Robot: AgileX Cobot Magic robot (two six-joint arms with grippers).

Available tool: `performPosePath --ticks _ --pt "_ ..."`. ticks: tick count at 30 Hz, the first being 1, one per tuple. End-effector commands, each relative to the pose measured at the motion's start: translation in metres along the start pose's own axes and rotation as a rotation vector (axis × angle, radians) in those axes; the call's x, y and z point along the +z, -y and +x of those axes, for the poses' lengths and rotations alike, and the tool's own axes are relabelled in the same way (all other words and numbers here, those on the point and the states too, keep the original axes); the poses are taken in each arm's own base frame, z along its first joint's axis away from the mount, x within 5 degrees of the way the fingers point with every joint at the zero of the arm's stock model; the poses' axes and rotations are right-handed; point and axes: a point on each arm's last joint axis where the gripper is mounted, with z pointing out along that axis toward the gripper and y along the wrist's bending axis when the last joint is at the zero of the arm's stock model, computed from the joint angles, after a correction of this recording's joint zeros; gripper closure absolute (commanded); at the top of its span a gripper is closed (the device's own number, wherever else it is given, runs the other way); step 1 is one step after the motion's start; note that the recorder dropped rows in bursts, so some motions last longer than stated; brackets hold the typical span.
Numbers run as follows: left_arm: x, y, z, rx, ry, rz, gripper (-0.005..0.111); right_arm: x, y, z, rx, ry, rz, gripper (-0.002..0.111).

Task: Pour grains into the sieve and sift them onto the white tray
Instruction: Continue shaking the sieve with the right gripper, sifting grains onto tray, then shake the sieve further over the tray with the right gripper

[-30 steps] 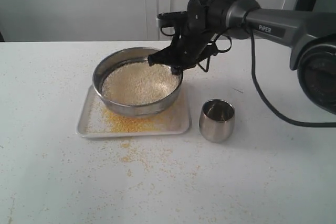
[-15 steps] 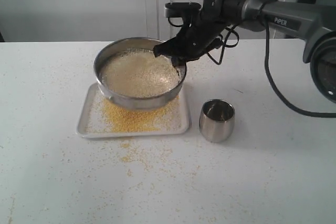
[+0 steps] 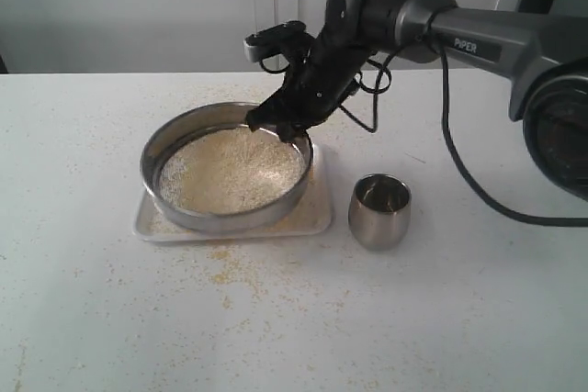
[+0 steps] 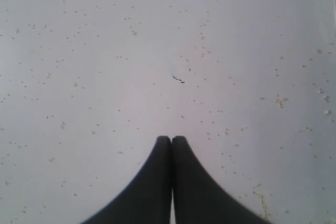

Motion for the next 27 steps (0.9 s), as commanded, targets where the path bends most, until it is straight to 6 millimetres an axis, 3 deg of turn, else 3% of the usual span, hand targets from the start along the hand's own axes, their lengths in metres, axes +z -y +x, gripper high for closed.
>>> performPosePath --ticks 1,4,5,8,9,10,13,15,17,18,19,20,21,24,25,27 --pt "0.0 -0.001 0.003 -0.008 -0.008 -0.003 0.107 -0.013 0.008 -0.016 0.222 0.157 0.028 0.108" --pt "0.0 -0.001 0.003 -0.008 -0.008 -0.003 0.107 -0.01 -0.024 -0.005 -0.431 0.022 -0.065 0.108" --pt "0.0 -0.001 0.003 -0.008 -0.008 -0.003 0.107 -0.01 -0.021 -0.004 -0.446 0.005 -0.026 0.108" --pt "0.0 -0.001 0.003 -0.008 -0.008 -0.003 0.107 -0.015 0.017 -0.013 0.029 0.108 0.213 0.108" --pt "0.0 -0.001 0.003 -0.008 -0.008 -0.003 0.107 -0.017 0.025 -0.013 0.234 0.14 0.219 0.108" --pt "0.0 -0.001 0.003 -0.008 -0.008 -0.003 0.107 -0.017 0.025 -0.013 0.286 0.142 0.186 0.108" --pt "0.0 -0.001 0.003 -0.008 -0.008 -0.003 0.107 -0.012 -0.011 -0.007 -0.111 0.037 -0.064 0.108" --pt "0.0 -0.001 0.003 -0.008 -0.008 -0.003 0.107 -0.013 -0.02 -0.001 -0.339 -0.014 -0.118 0.108" --pt "0.0 -0.001 0.003 -0.008 -0.008 -0.003 0.107 -0.015 0.0 -0.008 -0.129 0.042 0.012 0.108" --pt "0.0 -0.001 0.003 -0.008 -0.008 -0.003 0.107 -0.017 0.014 -0.012 0.061 0.09 0.077 0.108" --pt "0.0 -0.001 0.003 -0.008 -0.008 -0.003 0.107 -0.019 0.025 -0.013 0.254 0.126 0.093 0.108" --pt "0.0 -0.001 0.003 -0.008 -0.008 -0.003 0.107 -0.019 0.028 -0.014 0.329 0.136 0.083 0.108" --pt "0.0 -0.001 0.003 -0.008 -0.008 -0.003 0.107 -0.017 0.024 -0.013 0.3 0.121 0.048 0.108" --pt "0.0 -0.001 0.003 -0.008 -0.008 -0.003 0.107 -0.014 -0.006 -0.002 -0.159 -0.021 -0.122 0.108" --pt "0.0 -0.001 0.003 -0.008 -0.008 -0.003 0.107 -0.014 -0.008 0.001 -0.218 -0.055 -0.116 0.108" --pt "0.0 -0.001 0.003 -0.008 -0.008 -0.003 0.107 -0.017 0.007 -0.005 -0.125 -0.028 0.021 0.108"
